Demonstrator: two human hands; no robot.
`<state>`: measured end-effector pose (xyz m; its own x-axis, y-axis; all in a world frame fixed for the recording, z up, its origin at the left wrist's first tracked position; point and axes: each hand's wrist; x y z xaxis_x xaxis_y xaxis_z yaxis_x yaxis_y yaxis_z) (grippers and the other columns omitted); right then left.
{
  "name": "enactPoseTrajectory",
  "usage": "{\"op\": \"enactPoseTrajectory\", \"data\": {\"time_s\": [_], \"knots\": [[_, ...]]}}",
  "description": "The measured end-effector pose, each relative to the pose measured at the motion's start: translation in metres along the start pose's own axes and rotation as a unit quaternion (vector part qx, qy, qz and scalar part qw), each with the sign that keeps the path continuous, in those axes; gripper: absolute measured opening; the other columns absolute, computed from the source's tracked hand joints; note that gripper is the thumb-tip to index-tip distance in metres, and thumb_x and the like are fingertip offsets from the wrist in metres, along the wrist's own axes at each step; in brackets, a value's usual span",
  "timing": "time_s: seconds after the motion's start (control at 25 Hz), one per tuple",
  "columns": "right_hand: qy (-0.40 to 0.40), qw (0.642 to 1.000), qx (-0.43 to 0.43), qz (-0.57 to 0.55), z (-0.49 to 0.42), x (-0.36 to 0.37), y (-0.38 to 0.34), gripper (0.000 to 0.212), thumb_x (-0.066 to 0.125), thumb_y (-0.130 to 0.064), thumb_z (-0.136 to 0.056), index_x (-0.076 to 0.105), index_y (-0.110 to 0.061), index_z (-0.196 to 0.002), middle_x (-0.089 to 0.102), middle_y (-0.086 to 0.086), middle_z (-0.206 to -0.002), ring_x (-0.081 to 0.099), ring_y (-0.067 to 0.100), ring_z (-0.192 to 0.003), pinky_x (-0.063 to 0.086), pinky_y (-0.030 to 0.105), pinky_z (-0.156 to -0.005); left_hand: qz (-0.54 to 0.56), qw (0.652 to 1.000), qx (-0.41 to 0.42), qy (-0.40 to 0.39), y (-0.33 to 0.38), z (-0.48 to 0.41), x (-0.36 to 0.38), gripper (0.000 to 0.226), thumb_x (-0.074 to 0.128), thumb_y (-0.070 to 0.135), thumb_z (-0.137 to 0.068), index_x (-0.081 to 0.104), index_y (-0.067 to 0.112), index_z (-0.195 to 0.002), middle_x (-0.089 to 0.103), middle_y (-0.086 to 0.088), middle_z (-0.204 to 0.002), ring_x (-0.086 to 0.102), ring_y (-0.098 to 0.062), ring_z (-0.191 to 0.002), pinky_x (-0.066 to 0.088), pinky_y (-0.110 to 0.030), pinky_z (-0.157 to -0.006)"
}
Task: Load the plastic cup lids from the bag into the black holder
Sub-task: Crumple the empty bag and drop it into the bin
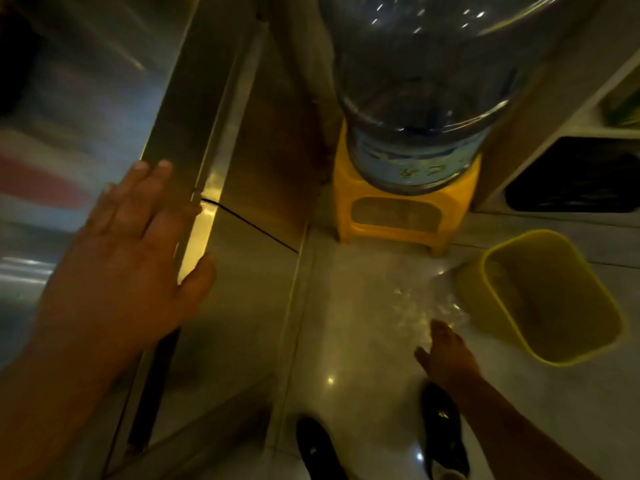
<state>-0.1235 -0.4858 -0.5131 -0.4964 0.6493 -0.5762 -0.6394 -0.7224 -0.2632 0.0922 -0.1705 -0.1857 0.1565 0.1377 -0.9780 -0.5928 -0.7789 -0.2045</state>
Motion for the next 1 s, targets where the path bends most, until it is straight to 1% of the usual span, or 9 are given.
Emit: {"op": "enactPoseTrajectory", "data": {"time_s": [0.12,0.2,0.28,0.4,0.56,0.68,0.76,0.88,1.0], "knots": [[0.059,0.998,-0.023,0.004,0.049,-0.063,0.019,0.083,0.054,-0.047,-0.098,0.014,-0.014,-0.162,0.019,0.008,-0.169,0.027,0.030,-0.151,0.033,0.043,-0.117,0.015,0.997,-0.022,-0.076,0.011,-0.004,-0.014,0.068,0.049,0.052,-0.087,0.052,0.011,-0.141,0.027,-0.018,-0.168,0.014,-0.032,-0.159,0.005,-0.047,-0.128],[0.078,0.997,-0.020,0.011,0.083,-0.085,0.030,0.084,0.056,-0.046,-0.097,0.015,-0.013,-0.162,0.019,0.009,-0.169,0.026,0.031,-0.151,0.034,0.045,-0.116,0.025,0.993,-0.035,-0.108,0.015,-0.006,-0.027,0.066,0.048,0.052,-0.086,0.055,0.012,-0.139,0.032,-0.018,-0.166,0.020,-0.033,-0.157,0.008,-0.049,-0.127],[0.126,0.992,-0.017,-0.022,0.100,-0.113,0.036,0.083,0.059,-0.043,-0.096,0.018,-0.012,-0.162,0.023,0.011,-0.167,0.028,0.033,-0.150,0.035,0.048,-0.117,0.028,0.991,-0.035,-0.128,0.016,-0.007,-0.036,0.065,0.048,0.051,-0.087,0.057,0.012,-0.138,0.037,-0.018,-0.164,0.023,-0.034,-0.156,0.010,-0.051,-0.127],[0.184,0.979,0.014,-0.091,0.120,-0.137,0.058,0.080,0.064,-0.034,-0.095,0.024,-0.012,-0.160,0.028,0.014,-0.165,0.037,0.040,-0.144,0.039,0.054,-0.113,0.026,0.990,-0.029,-0.134,0.015,-0.007,-0.042,0.066,0.047,0.052,-0.086,0.059,0.011,-0.136,0.043,-0.019,-0.160,0.029,-0.035,-0.154,0.010,-0.050,-0.126],[0.229,0.960,0.071,-0.147,0.128,-0.164,0.088,0.081,0.068,-0.026,-0.094,0.025,-0.005,-0.159,0.027,0.021,-0.163,0.033,0.044,-0.146,0.039,0.056,-0.111,0.036,0.988,-0.033,-0.148,0.018,-0.009,-0.046,0.067,0.051,0.051,-0.085,0.060,0.009,-0.136,0.046,-0.021,-0.157,0.032,-0.037,-0.152,0.013,-0.052,-0.125],[0.169,0.969,0.102,-0.147,0.116,-0.171,0.102,0.079,0.064,-0.027,-0.097,0.021,-0.010,-0.161,0.024,0.021,-0.165,0.035,0.043,-0.145,0.036,0.053,-0.112,0.034,0.988,-0.030,-0.146,0.019,-0.009,-0.049,0.065,0.053,0.050,-0.084,0.061,0.010,-0.134,0.049,-0.021,-0.155,0.036,-0.038,-0.150,0.015,-0.053,-0.124],[0.092,0.976,0.115,-0.163,0.106,-0.173,0.103,0.070,0.059,-0.026,-0.099,0.028,-0.012,-0.159,0.034,0.020,-0.161,0.040,0.039,-0.143,0.037,0.047,-0.113,0.033,0.988,-0.026,-0.147,0.019,-0.009,-0.048,0.065,0.053,0.050,-0.084,0.061,0.009,-0.134,0.050,-0.022,-0.154,0.036,-0.039,-0.149,0.012,-0.052,-0.125],[0.037,0.978,0.146,-0.146,0.108,-0.169,0.101,0.057,0.058,-0.031,-0.098,0.044,-0.009,-0.149,0.055,0.019,-0.144,0.054,0.038,-0.130,0.044,0.042,-0.104,0.033,0.988,-0.028,-0.149,0.019,-0.009,-0.048,0.065,0.052,0.050,-0.084,0.062,0.009,-0.133,0.051,-0.023,-0.153,0.037,-0.040,-0.149,-0.006,-0.039,-0.125],[0.034,0.980,0.146,-0.128,0.117,-0.168,0.101,0.064,0.063,-0.040,-0.095,0.045,-0.010,-0.149,0.054,0.019,-0.145,0.052,0.038,-0.131,0.043,0.042,-0.106,0.035,0.988,-0.016,-0.150,0.020,-0.009,-0.051,0.065,0.053,0.050,-0.083,0.064,0.008,-0.131,0.054,-0.023,-0.150,0.040,-0.040,-0.147,-0.015,-0.031,-0.122]]}}
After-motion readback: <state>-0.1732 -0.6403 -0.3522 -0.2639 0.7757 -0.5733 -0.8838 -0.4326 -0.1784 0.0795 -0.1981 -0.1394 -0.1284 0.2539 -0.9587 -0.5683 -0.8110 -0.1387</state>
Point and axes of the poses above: each hand's wrist, its own z-axis away from the middle knuckle, its own x-axis out of the palm, y = z × x
